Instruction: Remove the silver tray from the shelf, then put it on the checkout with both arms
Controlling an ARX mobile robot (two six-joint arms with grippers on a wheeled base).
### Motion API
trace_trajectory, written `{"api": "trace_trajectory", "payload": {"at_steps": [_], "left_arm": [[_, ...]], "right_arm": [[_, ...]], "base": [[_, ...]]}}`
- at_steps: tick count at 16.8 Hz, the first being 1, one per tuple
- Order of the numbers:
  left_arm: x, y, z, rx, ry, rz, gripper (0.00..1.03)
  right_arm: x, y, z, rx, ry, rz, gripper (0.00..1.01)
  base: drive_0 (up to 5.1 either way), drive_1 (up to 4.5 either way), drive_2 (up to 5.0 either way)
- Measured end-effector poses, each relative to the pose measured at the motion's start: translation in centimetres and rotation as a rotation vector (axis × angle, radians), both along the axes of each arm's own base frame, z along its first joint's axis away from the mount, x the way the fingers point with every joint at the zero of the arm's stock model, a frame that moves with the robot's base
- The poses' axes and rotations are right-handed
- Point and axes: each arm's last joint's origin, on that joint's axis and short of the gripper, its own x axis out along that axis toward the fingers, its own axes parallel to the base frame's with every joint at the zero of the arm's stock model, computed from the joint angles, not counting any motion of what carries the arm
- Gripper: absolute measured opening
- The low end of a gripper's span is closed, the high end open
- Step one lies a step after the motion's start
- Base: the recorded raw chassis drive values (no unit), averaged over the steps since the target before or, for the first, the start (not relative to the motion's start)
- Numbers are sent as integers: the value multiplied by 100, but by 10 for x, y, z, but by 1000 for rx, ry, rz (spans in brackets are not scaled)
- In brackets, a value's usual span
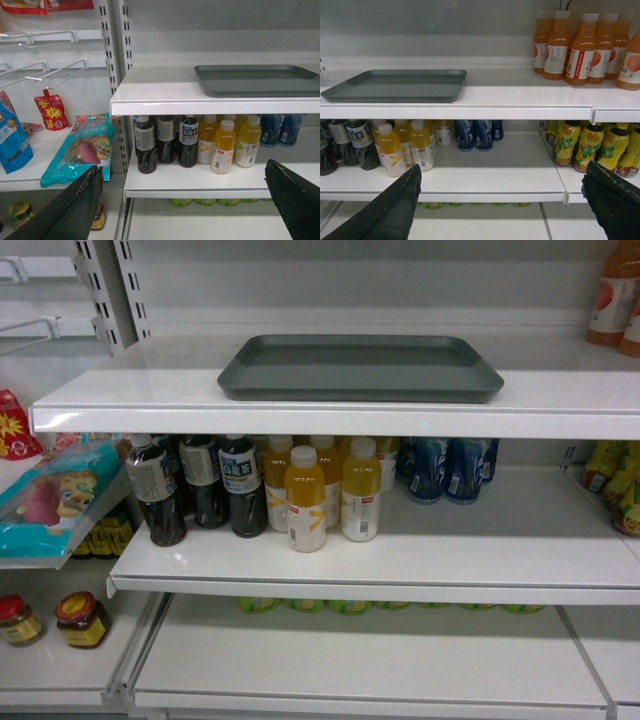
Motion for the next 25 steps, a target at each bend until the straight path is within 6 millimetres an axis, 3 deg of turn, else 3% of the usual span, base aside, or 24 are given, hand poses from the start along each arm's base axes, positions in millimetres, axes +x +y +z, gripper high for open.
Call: {"api": "trace_trajectory", "payload": {"at_steps": [10, 25], "left_arm": [[0, 0, 0, 0, 3, 0, 98], [0, 0, 0, 0, 2, 0, 98]], "right_arm": [[0, 0, 0, 0, 0, 0, 98], [0, 0, 0, 0, 1, 0, 98]], "base": [[0, 0, 0], [2, 426, -422]]}}
